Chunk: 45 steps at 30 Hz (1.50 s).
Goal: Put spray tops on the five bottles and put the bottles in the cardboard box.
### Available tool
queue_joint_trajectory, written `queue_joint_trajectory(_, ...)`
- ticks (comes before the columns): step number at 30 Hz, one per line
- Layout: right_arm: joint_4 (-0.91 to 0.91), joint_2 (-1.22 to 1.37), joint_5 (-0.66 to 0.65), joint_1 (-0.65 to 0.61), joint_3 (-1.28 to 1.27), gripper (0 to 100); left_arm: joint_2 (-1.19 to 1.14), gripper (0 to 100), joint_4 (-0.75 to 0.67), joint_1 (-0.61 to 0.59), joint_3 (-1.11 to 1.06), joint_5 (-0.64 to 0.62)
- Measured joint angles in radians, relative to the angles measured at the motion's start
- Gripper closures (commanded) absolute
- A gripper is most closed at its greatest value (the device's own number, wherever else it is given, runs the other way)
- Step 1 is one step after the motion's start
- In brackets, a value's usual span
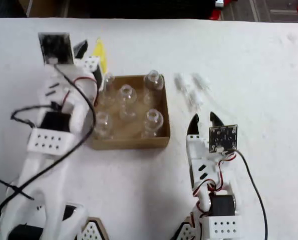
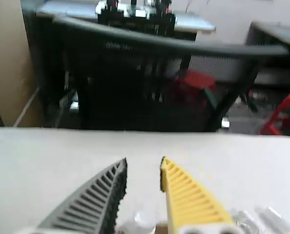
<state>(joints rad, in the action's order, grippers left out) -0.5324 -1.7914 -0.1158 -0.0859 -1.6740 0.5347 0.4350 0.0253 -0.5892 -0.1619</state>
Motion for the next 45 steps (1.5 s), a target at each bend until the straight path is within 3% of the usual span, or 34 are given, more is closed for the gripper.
queue_joint_trajectory(2, 0.0, 0.0, 0.0, 0.0, 0.0, 87.2, -0.04, 89, 0.137, 0.0, 0.074, 0.0)
queue_joint_trajectory(5, 0.0, 0.0, 0.0, 0.0, 0.0, 87.2, -0.144, 89, 0.206, -0.002, 0.132, 0.0)
queue_joint_trajectory(12, 0.0, 0.0, 0.0, 0.0, 0.0, 87.2, -0.25, 89, 0.213, 0.003, 0.178, -0.005)
queue_joint_trajectory(35, 0.0, 0.0, 0.0, 0.0, 0.0, 87.2, -0.215, 89, 0.219, 0.003, 0.195, -0.008)
queue_joint_trajectory(38, 0.0, 0.0, 0.0, 0.0, 0.0, 87.2, -0.207, 88, 0.298, 0.003, 0.245, -0.008)
queue_joint_trajectory(45, 0.0, 0.0, 0.0, 0.0, 0.0, 87.2, -0.184, 73, 0.623, -0.002, 0.473, -0.008)
